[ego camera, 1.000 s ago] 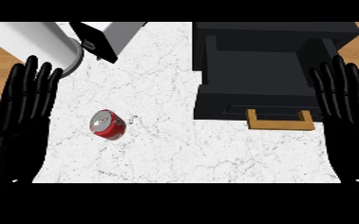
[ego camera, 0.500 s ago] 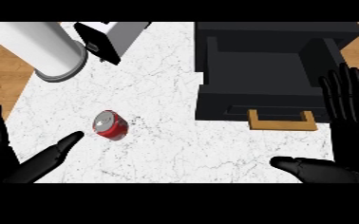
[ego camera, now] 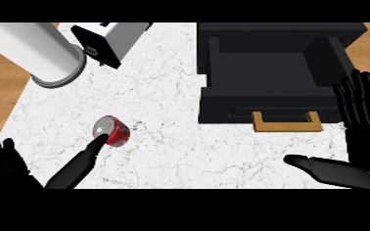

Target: Pick up the can, place it into the drawer and close the drawer

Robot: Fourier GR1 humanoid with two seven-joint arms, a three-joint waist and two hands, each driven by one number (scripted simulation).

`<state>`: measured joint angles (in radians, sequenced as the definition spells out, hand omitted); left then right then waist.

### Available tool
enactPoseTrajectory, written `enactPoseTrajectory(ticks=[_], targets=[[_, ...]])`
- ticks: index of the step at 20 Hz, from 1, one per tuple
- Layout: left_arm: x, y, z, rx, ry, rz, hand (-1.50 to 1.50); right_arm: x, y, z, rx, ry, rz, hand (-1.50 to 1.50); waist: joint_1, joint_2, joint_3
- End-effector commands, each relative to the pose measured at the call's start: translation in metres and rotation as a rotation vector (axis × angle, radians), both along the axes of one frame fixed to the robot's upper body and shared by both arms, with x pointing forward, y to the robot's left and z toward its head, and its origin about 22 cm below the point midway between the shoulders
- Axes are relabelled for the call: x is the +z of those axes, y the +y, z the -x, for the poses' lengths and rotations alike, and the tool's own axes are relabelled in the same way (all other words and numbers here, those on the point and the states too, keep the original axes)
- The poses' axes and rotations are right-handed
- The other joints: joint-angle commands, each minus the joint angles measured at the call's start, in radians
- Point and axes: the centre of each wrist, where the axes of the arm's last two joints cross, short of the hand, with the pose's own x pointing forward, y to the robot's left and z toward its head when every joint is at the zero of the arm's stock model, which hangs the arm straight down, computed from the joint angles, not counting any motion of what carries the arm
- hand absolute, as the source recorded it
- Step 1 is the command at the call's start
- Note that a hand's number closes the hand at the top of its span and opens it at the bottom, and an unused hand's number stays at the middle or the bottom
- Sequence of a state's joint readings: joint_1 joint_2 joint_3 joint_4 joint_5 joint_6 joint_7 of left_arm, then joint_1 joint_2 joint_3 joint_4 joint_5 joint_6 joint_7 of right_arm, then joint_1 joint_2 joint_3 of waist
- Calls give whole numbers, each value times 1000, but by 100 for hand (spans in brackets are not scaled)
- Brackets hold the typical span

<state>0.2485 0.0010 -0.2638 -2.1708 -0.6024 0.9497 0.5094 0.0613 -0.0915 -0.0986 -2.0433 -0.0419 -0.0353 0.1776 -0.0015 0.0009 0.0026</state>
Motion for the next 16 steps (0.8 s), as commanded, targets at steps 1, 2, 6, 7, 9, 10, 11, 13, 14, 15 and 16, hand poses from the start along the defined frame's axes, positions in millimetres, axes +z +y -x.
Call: enactPoseTrajectory(ticks=[1, 2, 6, 7, 9, 10, 11, 13, 14, 15, 16], targets=[[8, -27, 2, 41, -21, 16, -150, -4, -10, 7, -9, 0, 0, -150, -5, 0, 0], [-1, -40, -13, 19, -10, 16, -150, -6, 2, 10, 2, 19, -2, -150, -11, 1, 0], [11, -29, -28, 39, 46, 45, -150, 5, 3, 14, -19, -6, 1, -150, -4, -1, -2], [-16, -43, -24, 55, 42, 42, -150, -3, -9, 17, -14, -10, -6, -150, -4, -1, -2], [-20, -54, -34, 15, 70, 57, -150, -4, 4, 6, -16, -4, -17, -150, -3, 0, -2], [-6, -47, -34, 36, 60, 61, -150, -3, -14, 8, -18, 1, 5, -150, -2, -1, -2], [-29, -57, -36, 33, 82, 63, -150, 5, -16, -2, -20, -15, -24, -150, -2, 0, -2], [-31, -47, -33, 55, 103, 75, -150, 14, -24, 17, -24, -25, -7, -150, -2, -2, -3], [-50, -58, -39, 52, 121, 63, -150, -11, -4, 15, -12, -22, -2, -150, -3, 0, -3], [-30, -48, -55, 63, 108, 69, -150, -2, -16, 20, -19, -24, -15, -150, -4, -1, -2], [-55, -48, -52, 89, 142, 74, -150, -11, -14, 13, -7, -6, 14, -150, -3, 0, -3]])
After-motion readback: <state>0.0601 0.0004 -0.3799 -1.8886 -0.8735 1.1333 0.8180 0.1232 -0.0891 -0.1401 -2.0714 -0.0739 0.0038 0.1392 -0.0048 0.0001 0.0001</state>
